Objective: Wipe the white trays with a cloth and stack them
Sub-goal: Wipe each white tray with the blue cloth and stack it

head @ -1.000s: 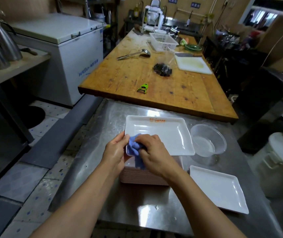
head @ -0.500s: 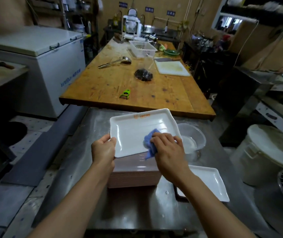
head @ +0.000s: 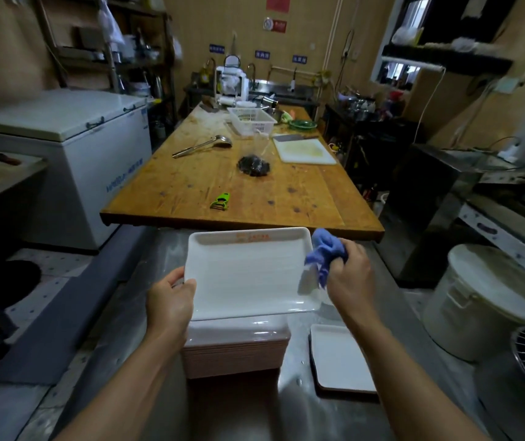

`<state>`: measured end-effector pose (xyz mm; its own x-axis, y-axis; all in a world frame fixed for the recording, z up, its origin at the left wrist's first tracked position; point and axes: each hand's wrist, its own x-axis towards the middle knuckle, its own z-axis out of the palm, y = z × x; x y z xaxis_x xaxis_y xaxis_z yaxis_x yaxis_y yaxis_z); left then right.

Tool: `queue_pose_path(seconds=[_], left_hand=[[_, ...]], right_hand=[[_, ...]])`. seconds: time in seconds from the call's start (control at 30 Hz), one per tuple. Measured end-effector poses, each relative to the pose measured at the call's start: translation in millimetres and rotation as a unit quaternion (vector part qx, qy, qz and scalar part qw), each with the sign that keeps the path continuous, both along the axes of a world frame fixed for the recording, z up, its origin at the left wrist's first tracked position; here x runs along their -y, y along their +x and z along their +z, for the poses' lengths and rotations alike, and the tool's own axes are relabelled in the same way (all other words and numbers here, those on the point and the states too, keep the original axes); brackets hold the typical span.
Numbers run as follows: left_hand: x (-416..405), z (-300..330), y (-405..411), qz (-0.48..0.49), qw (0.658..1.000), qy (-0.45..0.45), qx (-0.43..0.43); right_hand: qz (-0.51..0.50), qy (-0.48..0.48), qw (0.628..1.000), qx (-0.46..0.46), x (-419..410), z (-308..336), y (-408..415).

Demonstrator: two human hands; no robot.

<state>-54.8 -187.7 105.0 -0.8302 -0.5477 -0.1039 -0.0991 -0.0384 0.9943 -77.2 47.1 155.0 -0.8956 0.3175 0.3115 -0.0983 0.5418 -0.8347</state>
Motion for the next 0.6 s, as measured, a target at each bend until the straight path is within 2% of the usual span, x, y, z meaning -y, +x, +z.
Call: queue_pose_path(seconds=[0.13, 0.23, 0.3, 0.4, 0.5, 0.53, 0.6], left_hand=[[-1.1, 9.2, 4.0, -0.036, 0.998, 0.033, -0.040], [-4.0, 17.5, 4.3, -0.062, 0.994, 0.068, -0.059], [-5.4, 25.7, 1.9, -0.073, 0.994, 0.067, -0.044], [-9.6, 35.6, -3.7, -0.125, 0.991, 0.044, 0.030], [-21.6, 41.9, -4.1, -0.154, 0.980, 0.035, 0.118], [-27.1, 46.9, -3.7, -0.166, 0.976, 0.063, 0.129], [-39.3, 57.7, -6.6, -0.222, 0.948, 0.188, 0.130]], right_hand=[[0.127, -0.225, 0.963, 0.075, 3.2, 14.4, -6.5], [0.225, -0.289, 0.927, 0.075, 2.7, 14.2, -3.4], [0.233, -0.277, 0.930, 0.062, 3.8, 15.1, -0.6], [0.140, -0.238, 0.961, 0.006, 6.1, 16.9, -0.4], [0.070, -0.127, 0.988, -0.049, 2.6, 17.3, 0.0], [0.069, -0.083, 0.991, -0.076, 1.5, 17.1, 1.7], [0.091, -0.018, 0.986, -0.136, 3.5, 17.7, 8.1]])
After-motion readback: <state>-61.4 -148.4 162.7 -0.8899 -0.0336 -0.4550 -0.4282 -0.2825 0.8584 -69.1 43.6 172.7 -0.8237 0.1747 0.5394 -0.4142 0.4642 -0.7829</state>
